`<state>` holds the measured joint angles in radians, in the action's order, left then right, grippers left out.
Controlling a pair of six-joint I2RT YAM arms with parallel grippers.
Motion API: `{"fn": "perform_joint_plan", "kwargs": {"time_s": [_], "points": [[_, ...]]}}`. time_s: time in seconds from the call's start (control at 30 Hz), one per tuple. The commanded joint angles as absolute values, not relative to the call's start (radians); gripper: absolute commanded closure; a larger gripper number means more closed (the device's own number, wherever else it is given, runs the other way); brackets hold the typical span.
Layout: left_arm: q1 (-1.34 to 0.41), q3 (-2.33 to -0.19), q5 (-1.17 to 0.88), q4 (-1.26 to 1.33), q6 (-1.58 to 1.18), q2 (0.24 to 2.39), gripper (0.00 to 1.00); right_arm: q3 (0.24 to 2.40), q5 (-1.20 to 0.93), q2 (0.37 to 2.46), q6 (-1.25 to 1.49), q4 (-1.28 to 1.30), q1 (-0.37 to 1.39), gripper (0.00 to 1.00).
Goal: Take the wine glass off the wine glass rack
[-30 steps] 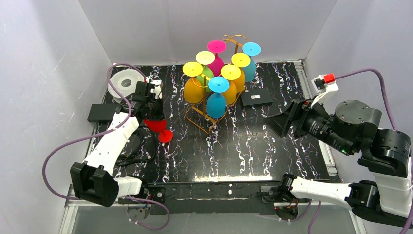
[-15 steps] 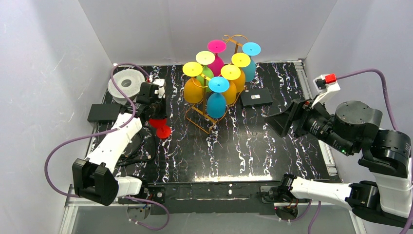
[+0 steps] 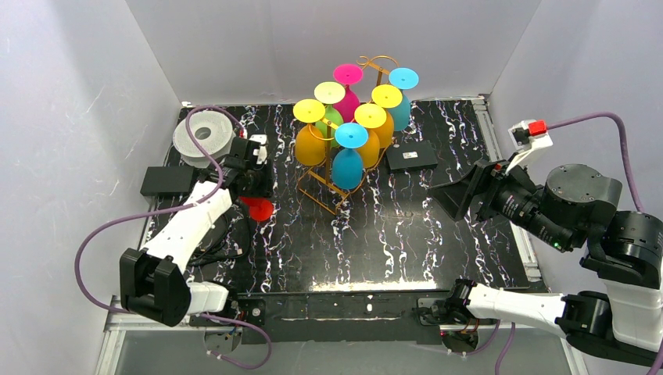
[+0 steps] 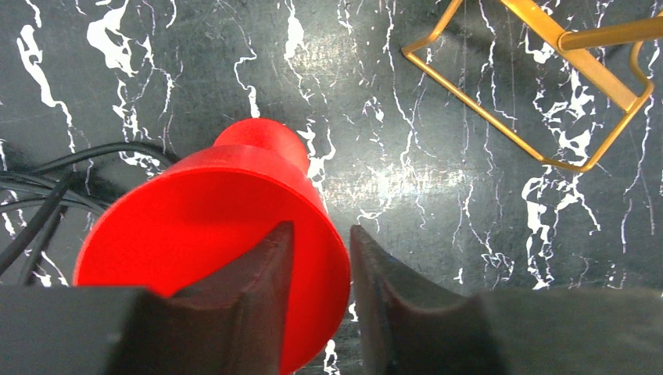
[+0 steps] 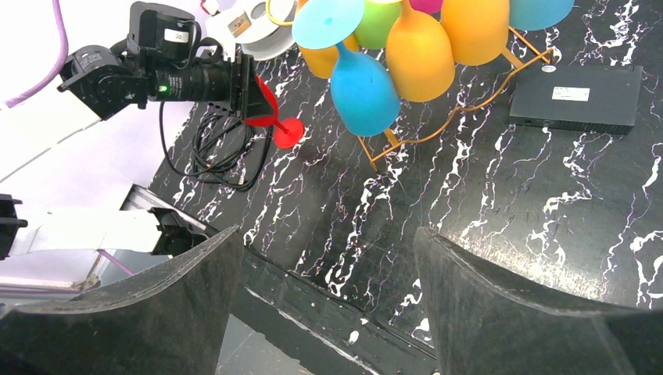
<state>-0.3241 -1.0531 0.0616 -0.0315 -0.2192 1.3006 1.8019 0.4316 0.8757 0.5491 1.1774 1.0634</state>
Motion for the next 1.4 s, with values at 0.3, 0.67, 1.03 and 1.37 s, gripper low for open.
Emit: {"fn": "perform_joint_plan", "kwargs": {"time_s": [0.3, 0.67, 1.03, 1.37], "points": [[-0.328, -1.148, 0.101, -0.239, -0.213, 1.200, 0.15, 1.839, 0.427, 0.869, 0.554, 1.154, 1.068, 0.08], [-0.328, -1.386, 0.103, -0.477, -0.253, 1.161, 0.02, 1.804, 0.335, 0.851, 0.565, 1.103, 1.068, 0.02], [-0.327, -1.512, 0.036, -0.644, -0.359, 1.082, 0.02, 1.697, 0.433, 0.768, 0.682, 0.962, 1.067, 0.02], [-0.327, -1.543, 0.054, -0.680, -0.433, 1.000, 0.02, 1.698, 0.482, 0.874, 0.741, 0.861, 1.068, 0.05]]}}
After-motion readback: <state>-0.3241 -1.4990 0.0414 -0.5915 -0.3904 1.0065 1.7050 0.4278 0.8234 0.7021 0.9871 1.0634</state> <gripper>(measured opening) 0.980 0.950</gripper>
